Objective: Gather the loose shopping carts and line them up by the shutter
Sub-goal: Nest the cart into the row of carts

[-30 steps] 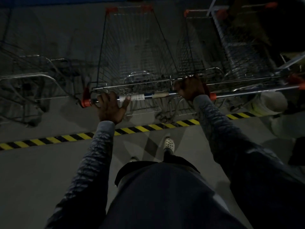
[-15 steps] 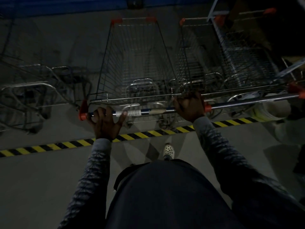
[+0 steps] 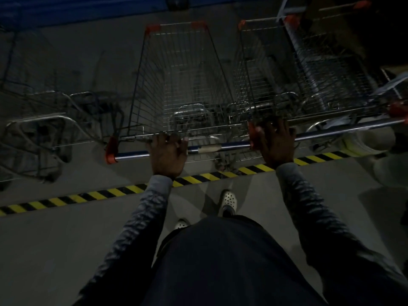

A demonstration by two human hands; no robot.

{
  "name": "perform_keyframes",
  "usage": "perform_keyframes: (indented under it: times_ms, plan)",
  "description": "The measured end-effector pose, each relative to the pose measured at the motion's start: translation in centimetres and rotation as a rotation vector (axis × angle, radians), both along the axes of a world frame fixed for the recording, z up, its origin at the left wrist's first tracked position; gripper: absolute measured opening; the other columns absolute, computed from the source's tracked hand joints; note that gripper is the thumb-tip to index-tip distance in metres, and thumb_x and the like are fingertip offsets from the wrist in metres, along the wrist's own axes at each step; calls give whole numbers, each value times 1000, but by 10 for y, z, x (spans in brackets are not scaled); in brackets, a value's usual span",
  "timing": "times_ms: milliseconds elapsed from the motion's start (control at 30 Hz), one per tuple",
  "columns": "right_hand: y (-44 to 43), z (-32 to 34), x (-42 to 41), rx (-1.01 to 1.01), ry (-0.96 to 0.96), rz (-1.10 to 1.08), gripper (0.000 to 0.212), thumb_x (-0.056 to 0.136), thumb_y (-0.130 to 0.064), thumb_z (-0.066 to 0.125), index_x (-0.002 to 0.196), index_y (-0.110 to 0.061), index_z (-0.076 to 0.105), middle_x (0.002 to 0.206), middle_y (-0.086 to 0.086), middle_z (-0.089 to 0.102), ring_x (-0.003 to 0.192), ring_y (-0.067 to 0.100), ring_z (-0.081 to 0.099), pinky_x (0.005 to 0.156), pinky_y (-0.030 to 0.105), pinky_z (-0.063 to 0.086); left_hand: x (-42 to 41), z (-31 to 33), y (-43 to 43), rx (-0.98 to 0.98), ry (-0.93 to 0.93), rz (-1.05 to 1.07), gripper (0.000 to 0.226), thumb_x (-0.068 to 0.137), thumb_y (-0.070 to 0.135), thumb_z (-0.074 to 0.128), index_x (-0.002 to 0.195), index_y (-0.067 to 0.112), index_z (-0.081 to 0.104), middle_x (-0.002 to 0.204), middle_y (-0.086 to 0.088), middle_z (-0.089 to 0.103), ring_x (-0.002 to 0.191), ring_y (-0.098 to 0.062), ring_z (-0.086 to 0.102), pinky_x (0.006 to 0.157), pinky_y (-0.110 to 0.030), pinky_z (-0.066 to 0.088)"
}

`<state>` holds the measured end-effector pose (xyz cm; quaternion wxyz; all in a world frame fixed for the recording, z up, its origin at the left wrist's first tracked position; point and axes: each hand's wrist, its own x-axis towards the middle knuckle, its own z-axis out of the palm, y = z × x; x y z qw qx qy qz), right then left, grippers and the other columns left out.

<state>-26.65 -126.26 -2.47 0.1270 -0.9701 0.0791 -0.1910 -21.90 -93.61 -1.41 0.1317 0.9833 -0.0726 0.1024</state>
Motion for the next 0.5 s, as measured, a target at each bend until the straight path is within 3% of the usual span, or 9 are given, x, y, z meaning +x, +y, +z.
perform_keyframes:
  times_ms: [133,200,333,400,500]
  plan:
    - [7,-3,6,-23,-10,42,42,105,-53,39,110,-20,64,115,6,58,106,32,54,75,44,46,7,10,-40,-80,180,-118,53,101,55,30,91,21,69,89,-6,70,91,-33,65,78,-37,44]
    - [9,-3,8,-63,-22,47,41,104,-51,42,114,-20,66,115,7,58,105,32,53,71,43,46,7,8,-56,50,236,-115,53,103,50,33,86,18,71,83,-7,72,81,-32,67,72,-35,43]
    - [6,-7,10,-139,-28,139,43,101,-54,50,122,-21,68,125,10,60,114,36,55,68,41,49,5,5,-65,125,267,-3,51,94,37,51,56,8,67,55,-14,65,51,-32,64,62,-34,47]
    - [5,-6,10,-147,-70,180,37,100,-51,56,117,-23,71,122,8,63,113,35,55,66,40,50,5,7,-64,111,293,-32,52,96,37,47,60,7,69,59,-15,67,56,-34,65,63,-35,46]
    - [5,-1,10,-155,-121,204,27,99,-46,59,111,-27,74,116,2,64,110,32,54,63,34,46,10,12,-58,156,361,-125,54,103,46,36,86,13,75,86,-13,73,84,-34,68,71,-35,43]
